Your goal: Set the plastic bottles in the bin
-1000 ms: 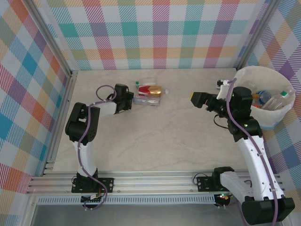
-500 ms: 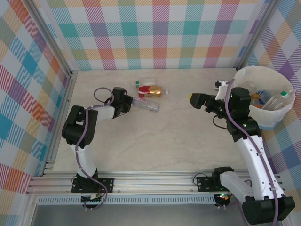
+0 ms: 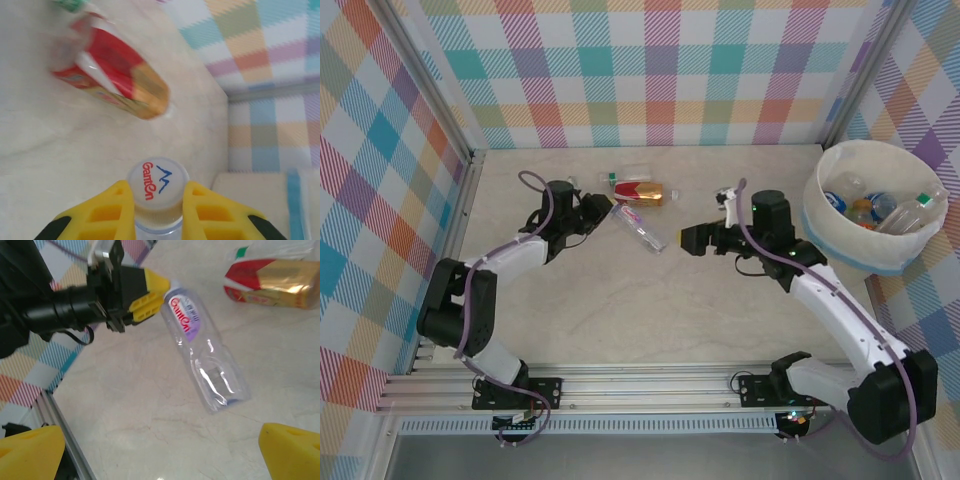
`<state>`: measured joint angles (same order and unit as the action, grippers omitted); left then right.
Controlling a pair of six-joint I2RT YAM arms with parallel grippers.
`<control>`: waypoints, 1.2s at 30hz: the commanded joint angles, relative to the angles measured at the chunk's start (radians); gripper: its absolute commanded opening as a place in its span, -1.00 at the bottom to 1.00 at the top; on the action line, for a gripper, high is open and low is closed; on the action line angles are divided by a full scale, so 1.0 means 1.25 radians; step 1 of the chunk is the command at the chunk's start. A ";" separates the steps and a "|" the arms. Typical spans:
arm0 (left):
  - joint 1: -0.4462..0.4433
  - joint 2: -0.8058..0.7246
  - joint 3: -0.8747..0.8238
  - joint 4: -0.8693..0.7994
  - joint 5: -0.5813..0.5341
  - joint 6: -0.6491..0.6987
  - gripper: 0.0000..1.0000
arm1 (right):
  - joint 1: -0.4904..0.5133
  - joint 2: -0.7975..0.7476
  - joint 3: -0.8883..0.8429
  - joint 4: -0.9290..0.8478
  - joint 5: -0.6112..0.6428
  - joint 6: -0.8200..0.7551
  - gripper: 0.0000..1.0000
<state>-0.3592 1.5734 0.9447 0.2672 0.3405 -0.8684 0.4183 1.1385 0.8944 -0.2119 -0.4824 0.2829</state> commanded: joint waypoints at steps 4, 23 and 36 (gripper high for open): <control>-0.073 -0.059 0.015 0.022 0.103 0.128 -1.00 | 0.070 0.103 0.054 0.063 0.022 -0.061 0.99; -0.090 -0.153 -0.090 -0.098 -0.092 0.156 1.00 | -0.028 0.153 0.094 -0.082 0.511 0.255 0.99; -0.022 -0.236 -0.182 -0.144 -0.132 0.179 1.00 | -0.028 0.413 0.336 -0.014 0.435 0.022 0.99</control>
<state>-0.4049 1.2831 0.7139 0.1120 0.1959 -0.6674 0.3801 1.6375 1.2964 -0.2695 0.1028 0.3656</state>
